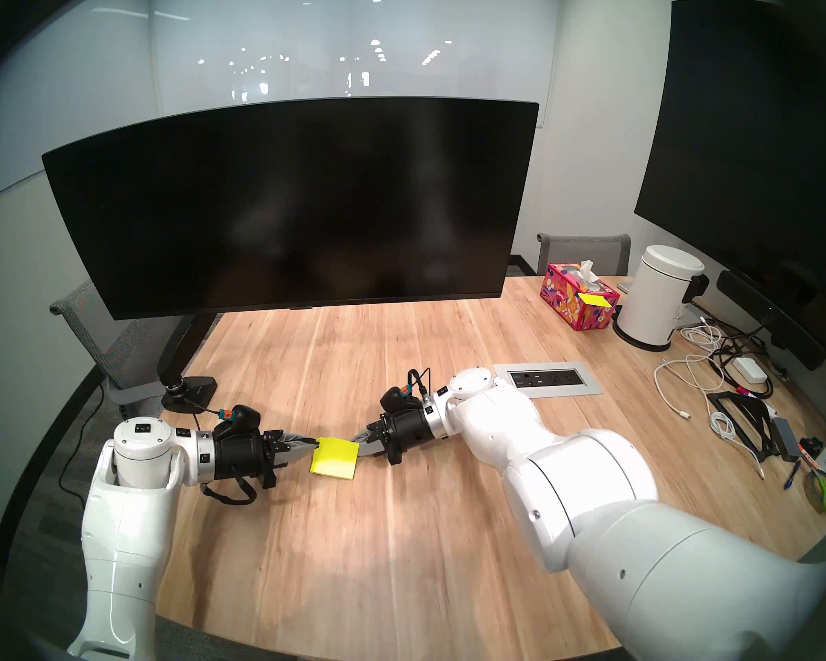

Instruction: Peel one sticky note off the pad and stick it onto the monitor, then press it flat

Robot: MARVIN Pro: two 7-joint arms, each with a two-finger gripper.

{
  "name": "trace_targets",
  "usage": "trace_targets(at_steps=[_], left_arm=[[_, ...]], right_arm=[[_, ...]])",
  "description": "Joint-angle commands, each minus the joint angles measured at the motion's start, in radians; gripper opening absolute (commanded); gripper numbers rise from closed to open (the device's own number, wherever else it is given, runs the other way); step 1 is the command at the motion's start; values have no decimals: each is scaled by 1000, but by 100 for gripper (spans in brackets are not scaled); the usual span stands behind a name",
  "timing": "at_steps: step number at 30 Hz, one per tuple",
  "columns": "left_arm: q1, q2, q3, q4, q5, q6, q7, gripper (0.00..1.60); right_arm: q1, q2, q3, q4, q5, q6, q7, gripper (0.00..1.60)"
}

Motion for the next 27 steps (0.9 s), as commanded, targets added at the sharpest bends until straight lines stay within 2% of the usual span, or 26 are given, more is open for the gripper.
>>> trace_targets(at_steps=[1, 7, 27], left_arm=[[-7, -3, 1, -14, -2, -2, 1, 0], [-7, -5, 0, -14, 1, -2, -1, 0], [-2, -15, -11, -22, 2, -5, -10, 0]], right_arm=[[41, -16, -19, 4, -16, 6, -1, 0], [51, -26, -37, 21, -35, 6, -1, 0], [67, -38, -26, 59, -51, -11, -1, 0]])
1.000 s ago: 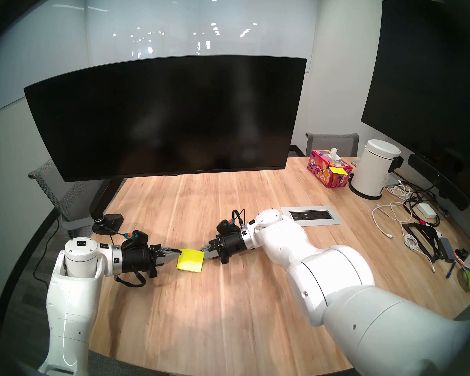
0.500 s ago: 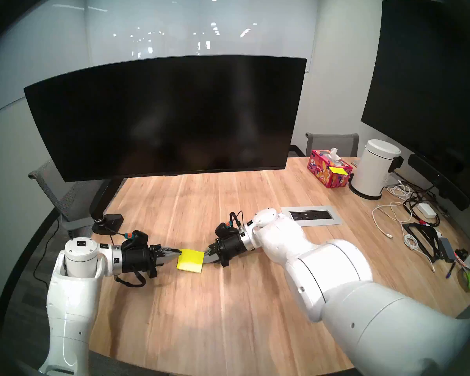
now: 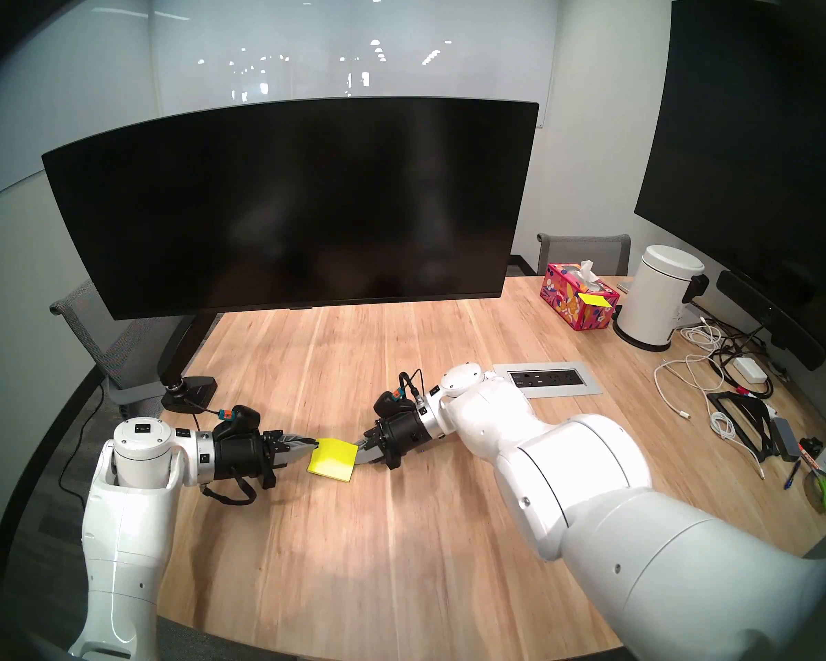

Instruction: Peel one sticky note off the pad and stick it onto the monitor, then press it flat

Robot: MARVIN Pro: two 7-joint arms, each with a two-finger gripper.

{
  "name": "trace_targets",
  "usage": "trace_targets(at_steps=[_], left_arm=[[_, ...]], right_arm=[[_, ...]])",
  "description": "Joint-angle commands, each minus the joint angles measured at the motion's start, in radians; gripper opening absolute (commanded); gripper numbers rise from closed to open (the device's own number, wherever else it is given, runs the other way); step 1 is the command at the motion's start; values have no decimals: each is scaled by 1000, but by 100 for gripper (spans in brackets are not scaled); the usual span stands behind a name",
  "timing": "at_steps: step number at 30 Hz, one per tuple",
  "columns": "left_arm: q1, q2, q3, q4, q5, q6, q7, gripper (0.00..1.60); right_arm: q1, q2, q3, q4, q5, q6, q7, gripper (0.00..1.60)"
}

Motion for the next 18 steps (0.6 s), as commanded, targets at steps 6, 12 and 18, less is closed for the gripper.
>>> trace_targets(at_steps=[6, 12, 18], left_arm=[[13, -16, -27, -59, -36, 10, -27, 0], [28, -29, -64, -146, -84, 47, -78, 0], [35, -34, -73, -180, -94, 74, -96, 0]], right_arm=[[25, -8, 13, 1, 7, -9, -1, 0], [24, -5, 22, 2, 5, -13, -1, 0], [24, -4, 27, 4, 4, -15, -1, 0]])
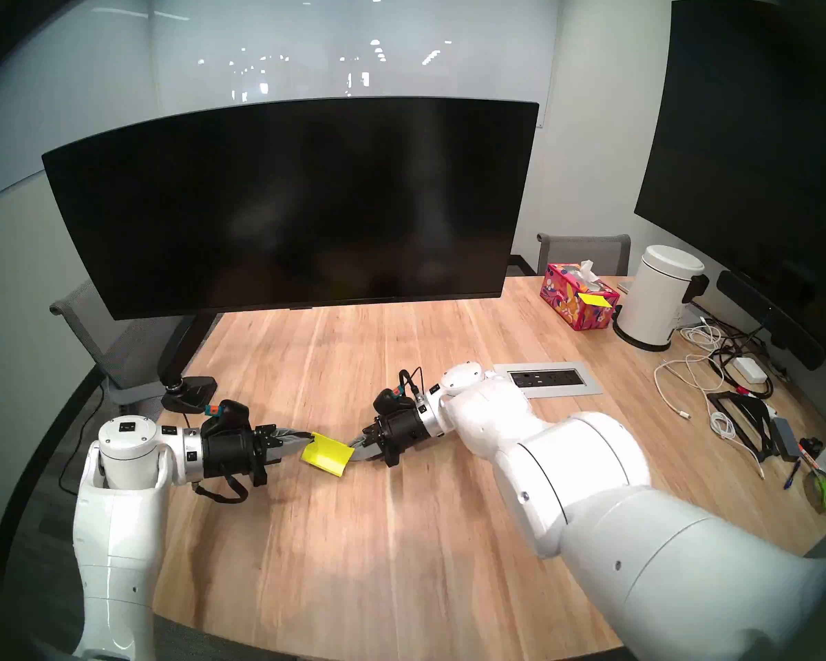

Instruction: Peel one sticky note off the pad and stick it onto the monitor, then press it flat

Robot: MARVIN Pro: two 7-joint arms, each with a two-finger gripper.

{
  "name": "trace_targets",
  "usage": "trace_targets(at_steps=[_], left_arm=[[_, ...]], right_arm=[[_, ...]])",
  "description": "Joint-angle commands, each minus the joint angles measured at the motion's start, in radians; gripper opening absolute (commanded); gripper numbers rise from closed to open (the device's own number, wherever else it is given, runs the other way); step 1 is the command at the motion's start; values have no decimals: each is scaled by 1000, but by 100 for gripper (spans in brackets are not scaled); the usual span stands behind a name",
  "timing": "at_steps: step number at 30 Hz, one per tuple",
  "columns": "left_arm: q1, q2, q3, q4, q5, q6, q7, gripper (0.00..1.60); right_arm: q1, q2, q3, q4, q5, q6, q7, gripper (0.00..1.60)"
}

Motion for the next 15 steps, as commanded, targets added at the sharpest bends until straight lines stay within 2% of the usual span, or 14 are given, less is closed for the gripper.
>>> trace_targets(at_steps=[1, 15], left_arm=[[2, -12, -14, -68, -37, 31, -30, 0], [21, -7, -5, -67, -37, 28, -26, 0]], right_arm=[[17, -1, 3, -4, 3, 0, -1, 0], [17, 0, 14, 2, -1, -7, -1, 0]])
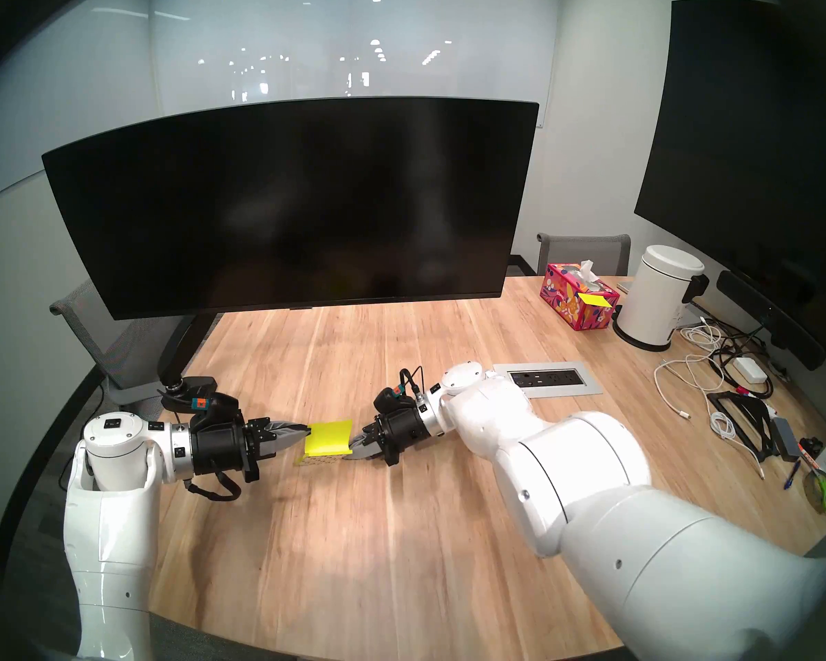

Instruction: Peel one sticky note off the pad and stick it onto the monitor, then press it flat

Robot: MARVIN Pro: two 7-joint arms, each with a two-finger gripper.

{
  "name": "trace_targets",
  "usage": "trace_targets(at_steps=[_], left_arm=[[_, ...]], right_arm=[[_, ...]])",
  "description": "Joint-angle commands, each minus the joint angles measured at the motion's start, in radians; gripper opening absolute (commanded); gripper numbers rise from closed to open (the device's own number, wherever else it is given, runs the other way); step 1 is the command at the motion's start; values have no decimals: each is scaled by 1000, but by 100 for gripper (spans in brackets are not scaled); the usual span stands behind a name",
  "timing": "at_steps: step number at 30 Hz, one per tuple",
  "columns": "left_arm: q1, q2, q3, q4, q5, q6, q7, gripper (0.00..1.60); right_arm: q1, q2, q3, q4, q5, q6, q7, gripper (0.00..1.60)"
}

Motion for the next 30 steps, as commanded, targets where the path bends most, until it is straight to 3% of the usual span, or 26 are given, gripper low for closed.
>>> trace_targets(at_steps=[1, 30], left_arm=[[2, 3, 8, -19, -17, -14, -27, 0], [74, 28, 8, -5, -22, -109, -71, 0]], right_arm=[[16, 0, 3, -3, 2, -1, -1, 0], [27, -2, 23, 1, -13, -6, -2, 0]])
